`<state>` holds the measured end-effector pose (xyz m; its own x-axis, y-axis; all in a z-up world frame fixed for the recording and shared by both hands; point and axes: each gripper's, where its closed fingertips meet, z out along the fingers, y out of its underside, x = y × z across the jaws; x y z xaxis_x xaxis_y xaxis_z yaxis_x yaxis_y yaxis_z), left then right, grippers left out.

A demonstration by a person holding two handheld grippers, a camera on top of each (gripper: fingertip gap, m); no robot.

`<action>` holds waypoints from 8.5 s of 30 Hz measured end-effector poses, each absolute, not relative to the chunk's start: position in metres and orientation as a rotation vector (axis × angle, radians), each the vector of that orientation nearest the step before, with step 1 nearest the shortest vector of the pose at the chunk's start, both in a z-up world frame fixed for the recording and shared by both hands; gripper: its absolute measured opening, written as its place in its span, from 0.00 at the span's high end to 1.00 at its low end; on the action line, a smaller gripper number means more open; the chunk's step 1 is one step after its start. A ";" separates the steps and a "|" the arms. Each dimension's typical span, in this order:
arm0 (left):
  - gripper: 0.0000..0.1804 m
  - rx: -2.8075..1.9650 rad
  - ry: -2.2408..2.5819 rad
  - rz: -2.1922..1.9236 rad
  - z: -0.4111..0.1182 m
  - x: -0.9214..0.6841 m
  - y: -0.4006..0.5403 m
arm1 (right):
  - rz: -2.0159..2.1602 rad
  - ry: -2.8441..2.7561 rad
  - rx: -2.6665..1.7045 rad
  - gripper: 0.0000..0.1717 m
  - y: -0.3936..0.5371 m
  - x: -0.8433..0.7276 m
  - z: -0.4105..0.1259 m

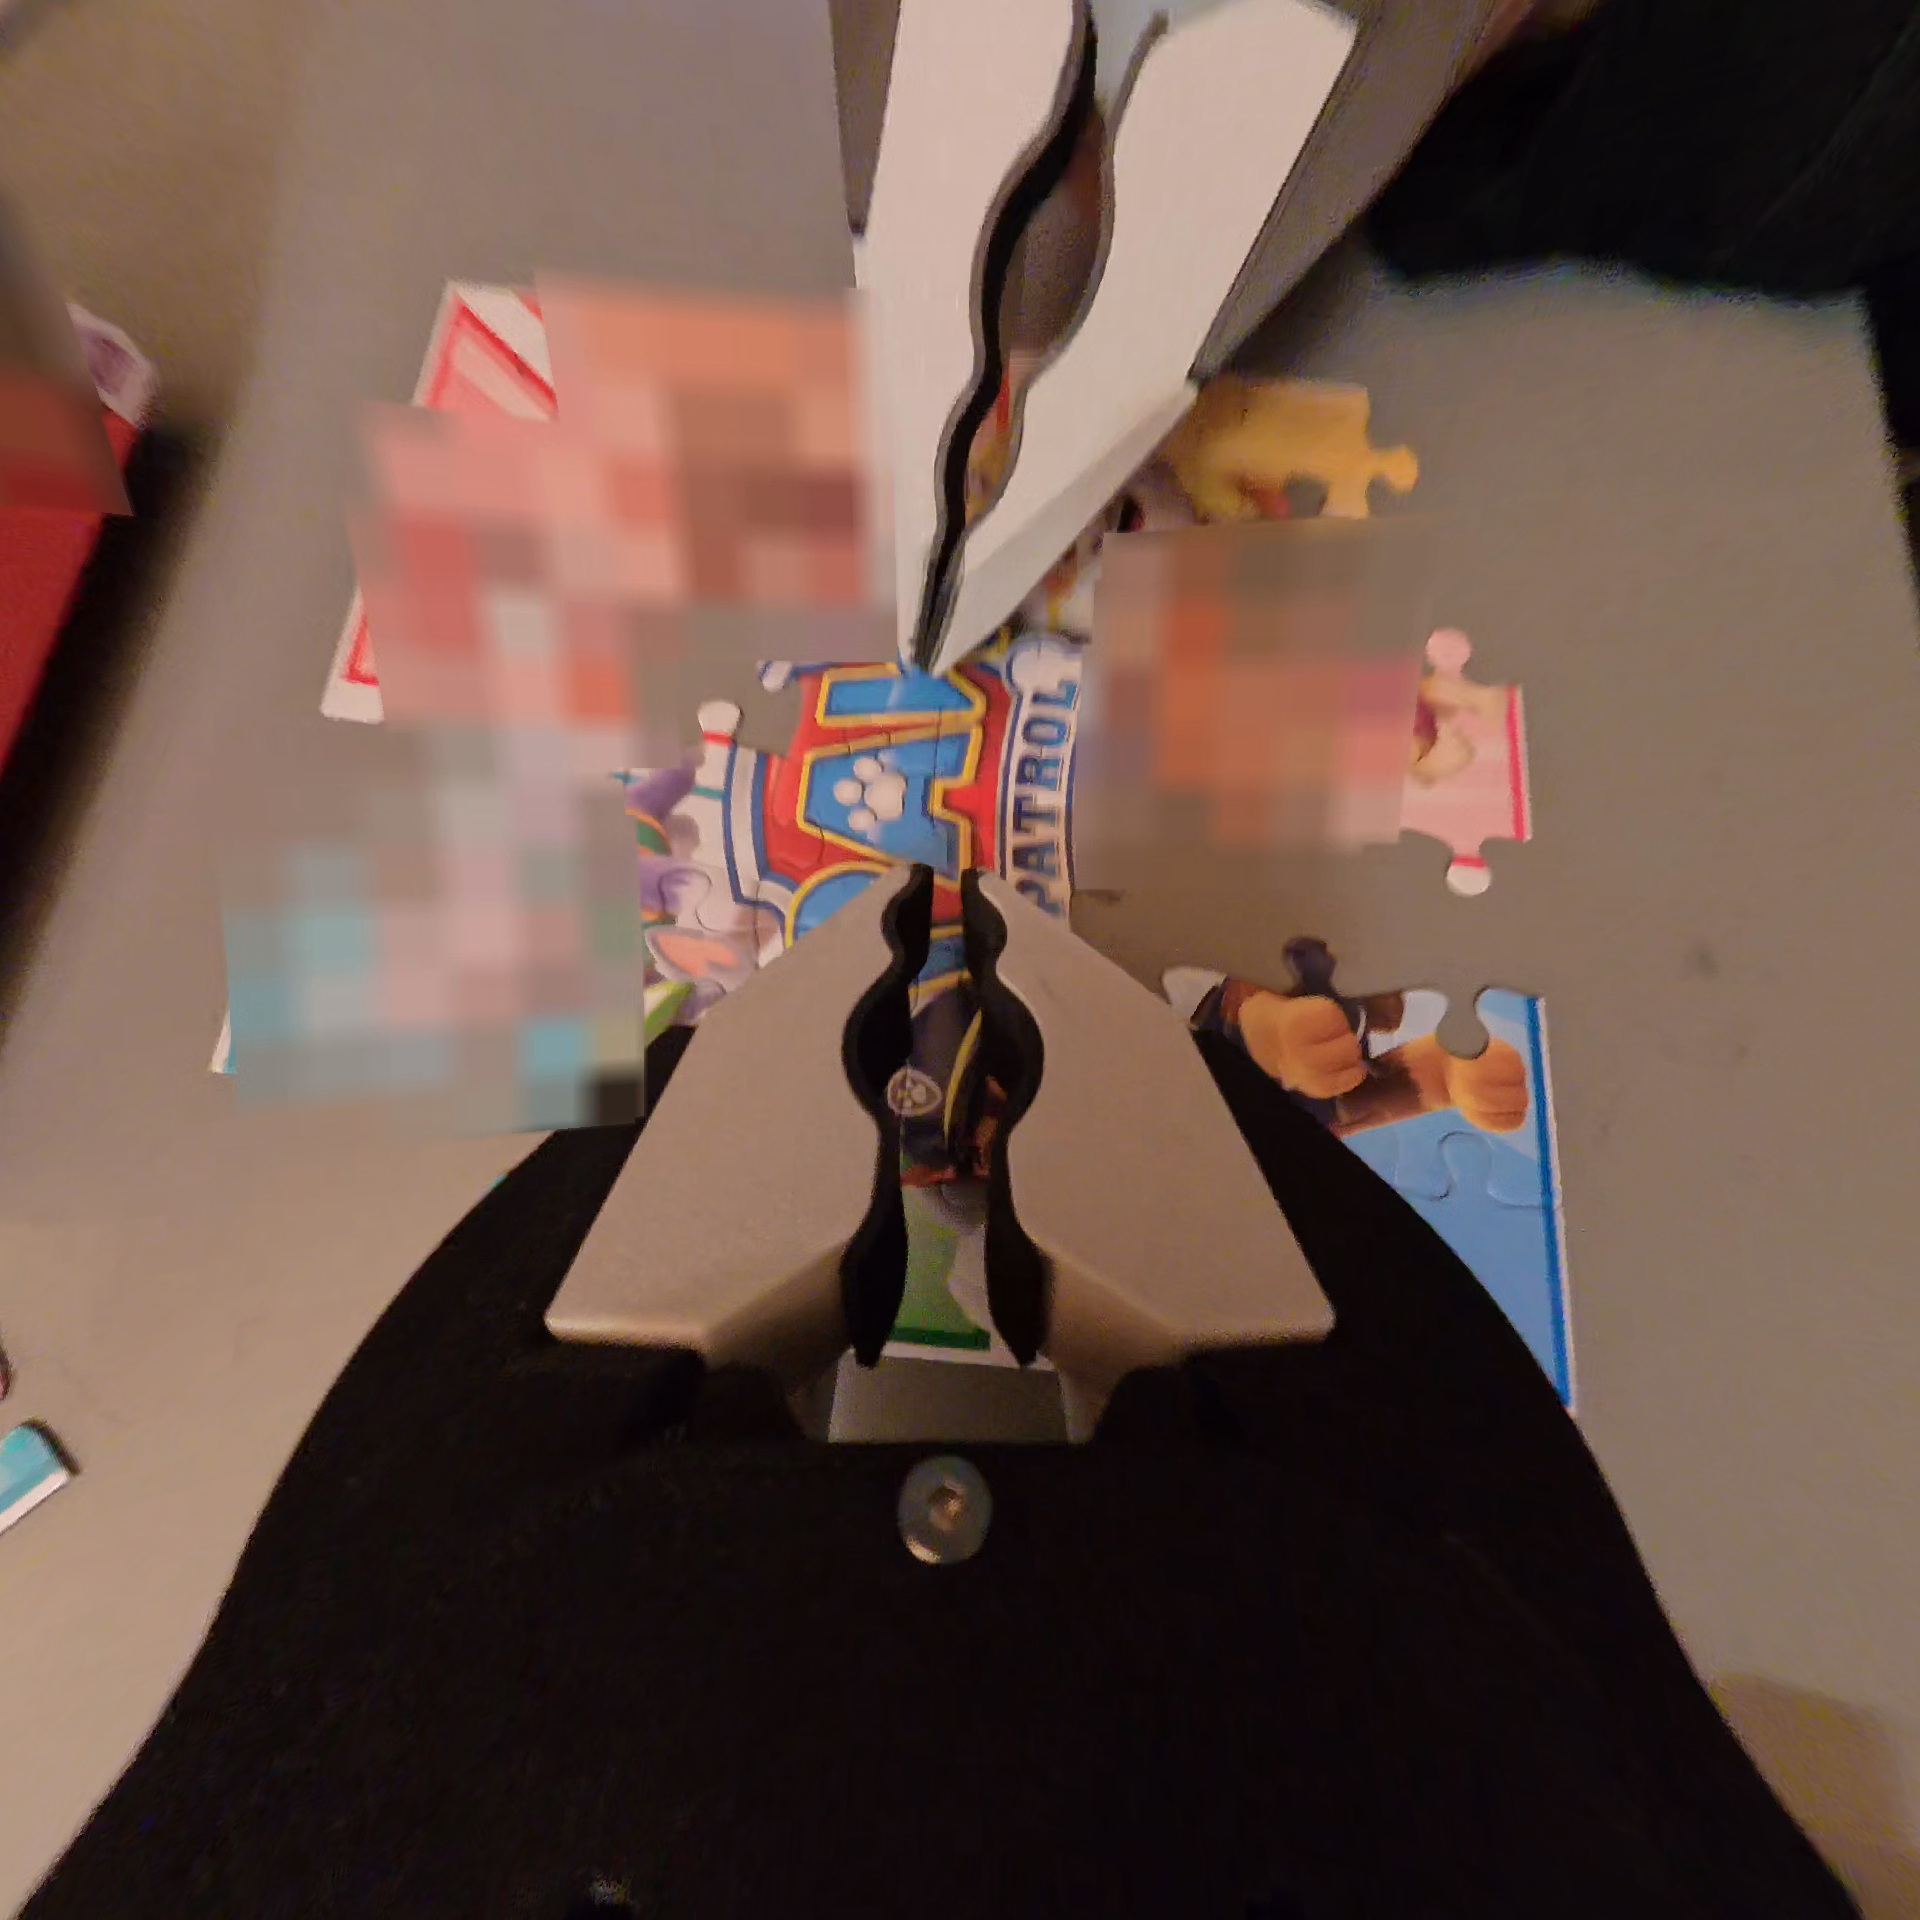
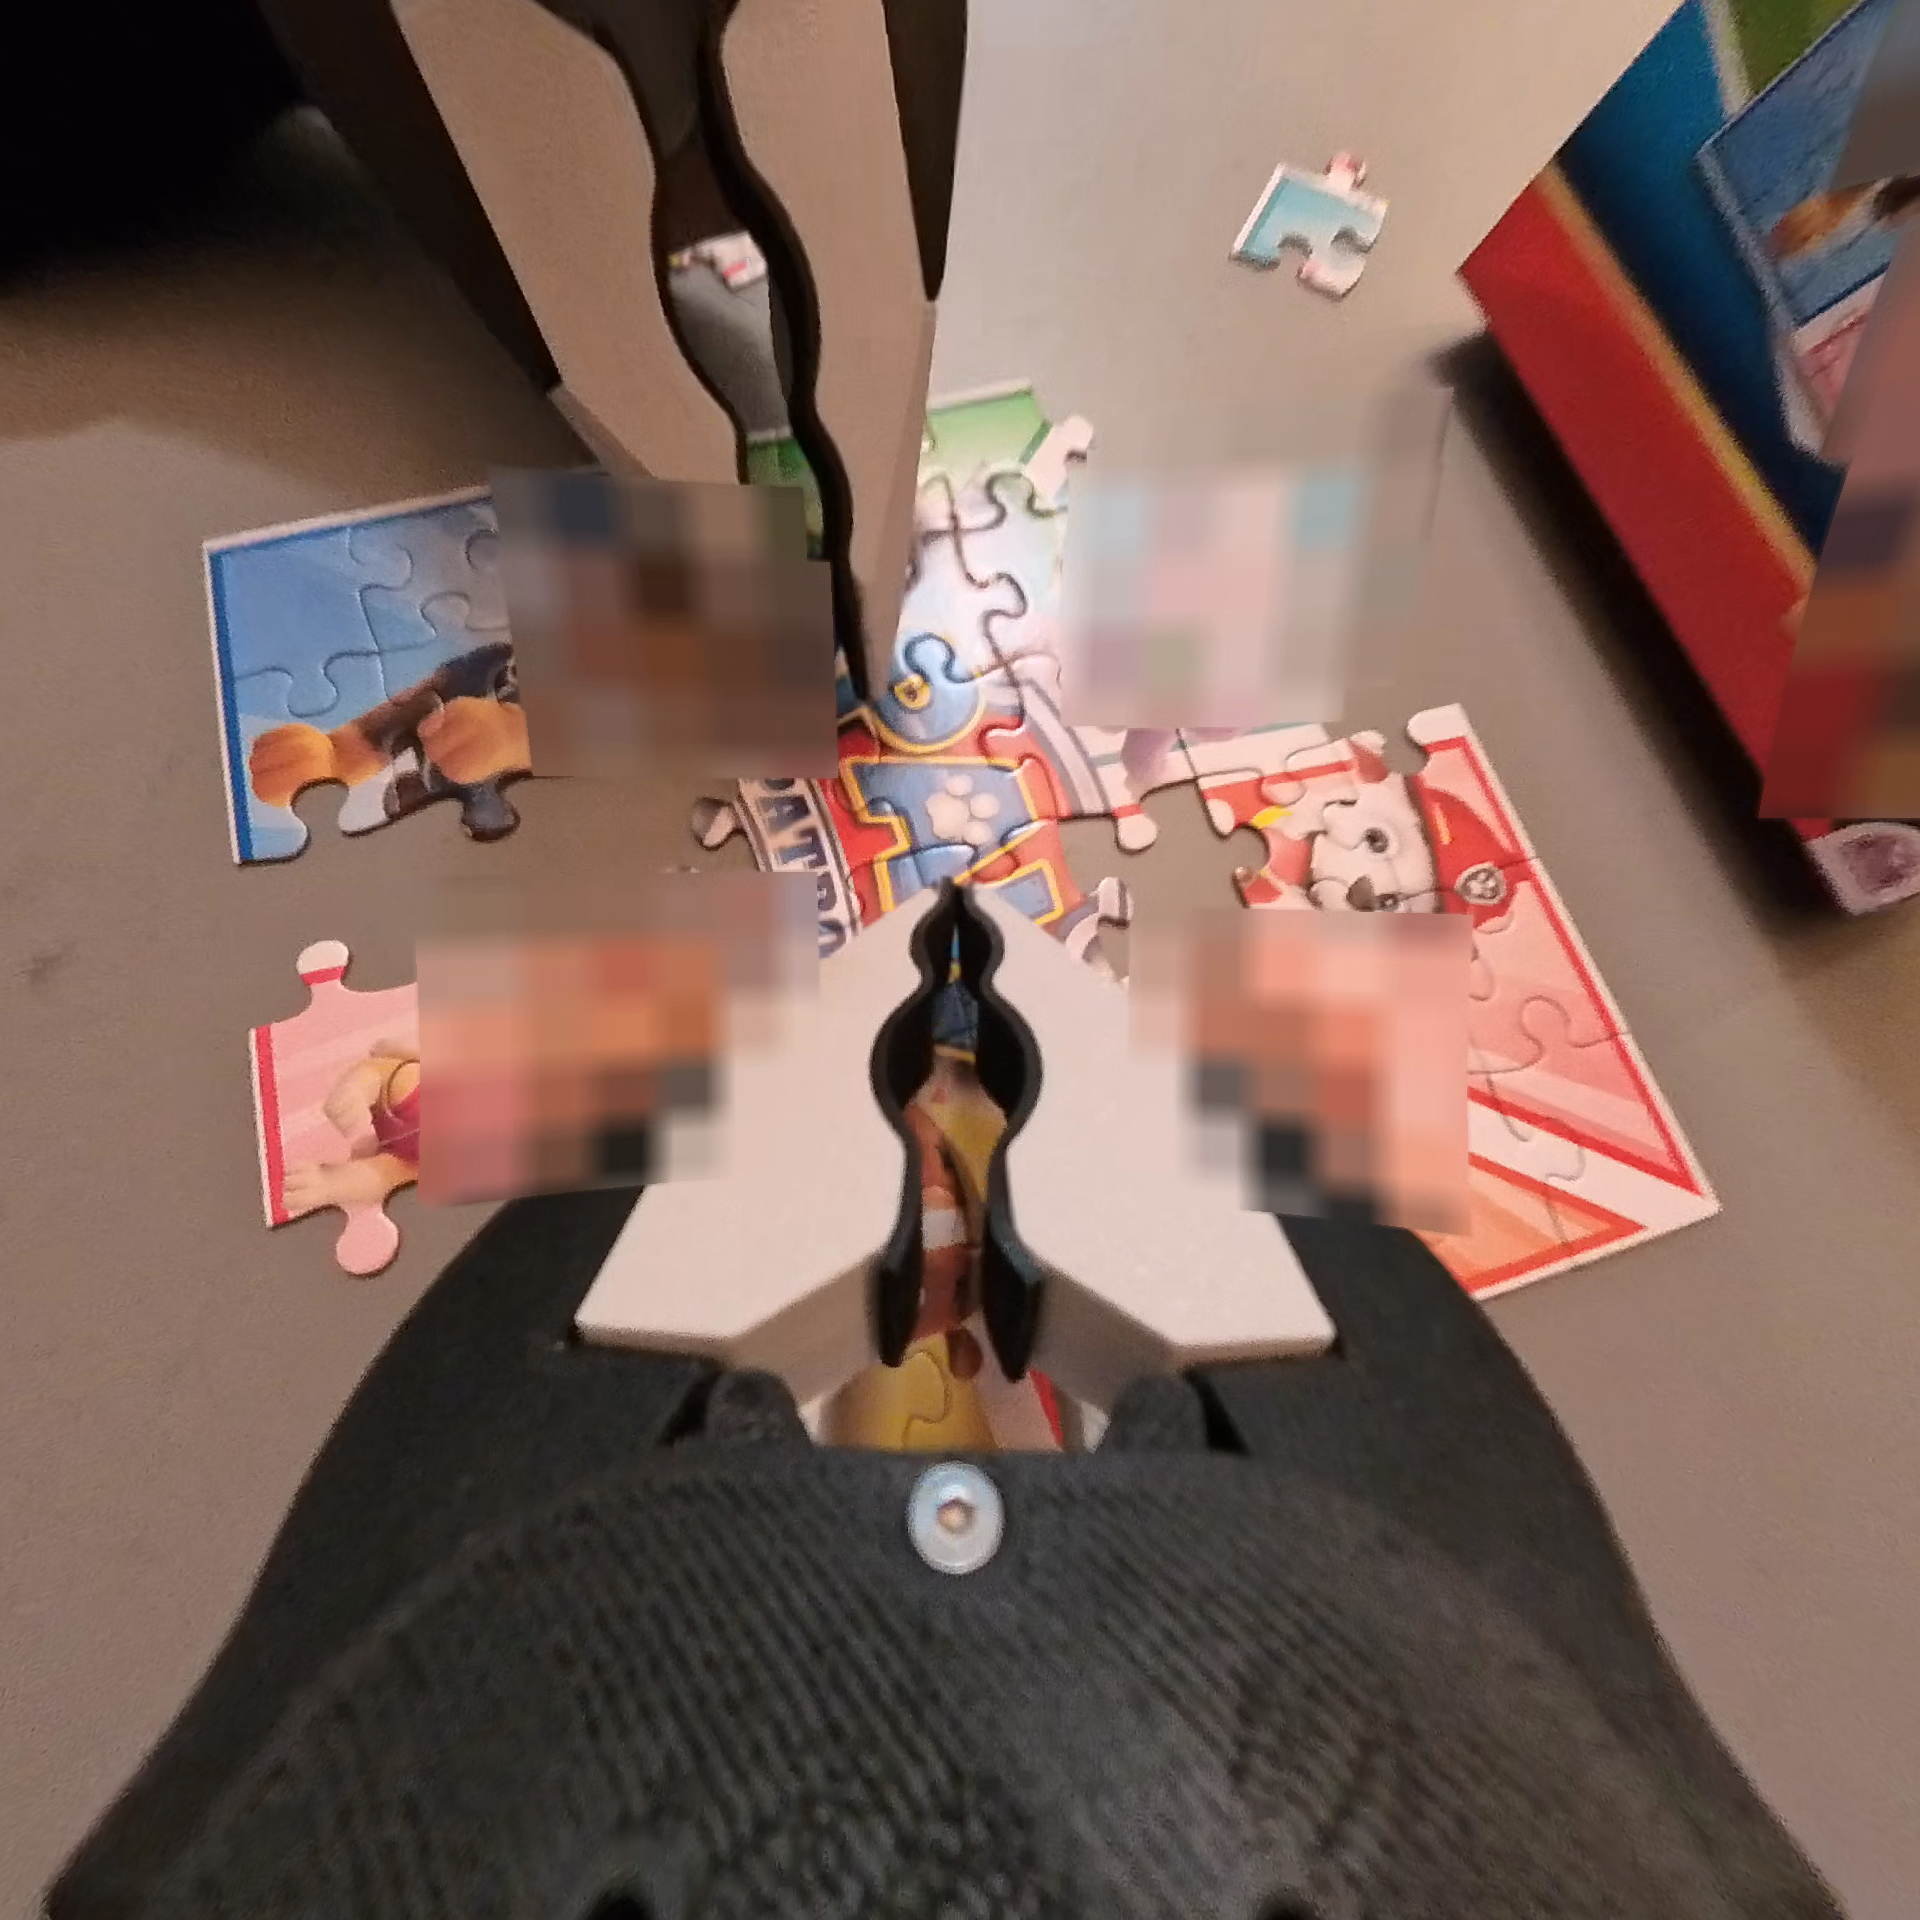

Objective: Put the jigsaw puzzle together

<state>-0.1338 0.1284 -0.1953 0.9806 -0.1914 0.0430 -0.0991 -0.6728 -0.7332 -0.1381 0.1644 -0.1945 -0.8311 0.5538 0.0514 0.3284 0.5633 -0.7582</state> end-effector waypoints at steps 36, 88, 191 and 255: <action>0.93 -1.609 -0.569 0.489 -0.042 -0.300 -0.031 | 1.522 -1.775 -0.929 1.00 0.226 -0.175 -0.091; 0.84 -2.239 -1.213 0.347 -0.190 -0.227 -0.201 | 1.471 -1.781 -1.071 1.00 0.256 -0.193 -0.127; 1.00 -2.369 -0.553 0.036 -0.203 -0.156 0.083 | 1.464 -2.121 -0.807 0.94 0.162 -0.160 -0.130; 0.90 -2.302 -0.515 -0.275 -0.195 -0.130 0.087 | 1.413 -2.173 -0.785 0.92 0.157 -0.158 -0.139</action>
<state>-0.1298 0.0875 -0.1947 0.8961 0.2814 0.3433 0.4419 -0.6393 -0.6293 -0.1576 0.1568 -0.1386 -0.7474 0.6627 0.0481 0.2246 0.3201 -0.9204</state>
